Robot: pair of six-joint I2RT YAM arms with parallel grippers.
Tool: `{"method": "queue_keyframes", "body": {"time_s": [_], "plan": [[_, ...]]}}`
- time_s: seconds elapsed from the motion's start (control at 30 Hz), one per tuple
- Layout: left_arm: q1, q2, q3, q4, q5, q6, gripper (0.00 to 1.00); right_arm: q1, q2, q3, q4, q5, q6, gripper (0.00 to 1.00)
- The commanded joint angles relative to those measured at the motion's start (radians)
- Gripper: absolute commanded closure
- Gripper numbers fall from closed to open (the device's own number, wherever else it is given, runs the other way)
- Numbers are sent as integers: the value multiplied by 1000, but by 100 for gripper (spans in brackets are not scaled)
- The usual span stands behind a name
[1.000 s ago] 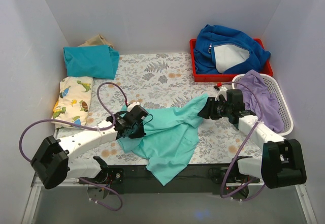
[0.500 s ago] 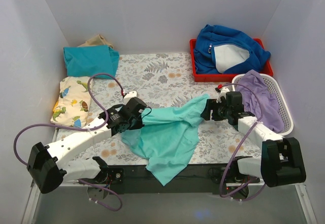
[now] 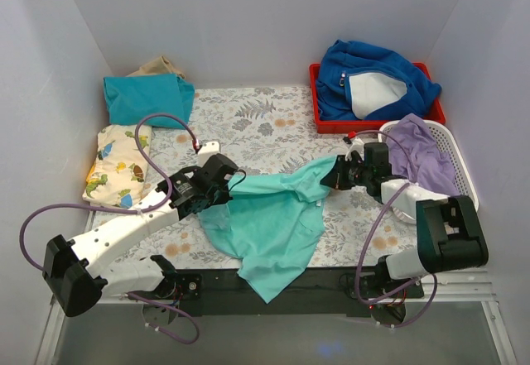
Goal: Fold and stack the t-shirts
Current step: Flatten the tshirt out
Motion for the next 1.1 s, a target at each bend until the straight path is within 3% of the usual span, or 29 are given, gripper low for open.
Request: {"method": "queue_keyframes", "body": {"time_s": [0.0, 0.13, 0.27, 0.37, 0.4, 0.53, 0.67, 0.93, 1.07], "plan": [[-4, -27, 65, -39, -80, 13, 100, -2, -121, 10, 68, -87, 1, 99], [-4, -35, 161, -107, -116, 36, 100, -3, -305, 60, -81, -133, -51, 99], [-4, -91, 234, -128, -56, 85, 100, -2, -503, 168, -302, -150, -111, 99], [-4, -153, 254, -99, 102, 140, 100, -2, -626, 244, -438, -159, -125, 99], [-4, -164, 260, -99, 228, 171, 100, 0, -658, 281, -495, -161, -125, 99], [-4, -217, 307, -138, 490, 174, 100, -2, -871, 370, -587, -188, -88, 99], [-4, -343, 309, -156, 602, 137, 100, -2, -987, 514, -693, -213, -45, 99], [-4, -458, 557, -272, 739, 113, 100, -2, -1047, 809, -787, -332, 13, 99], [-4, -446, 671, -345, 688, 74, 100, -2, -998, 926, -796, -313, 12, 99]]}}
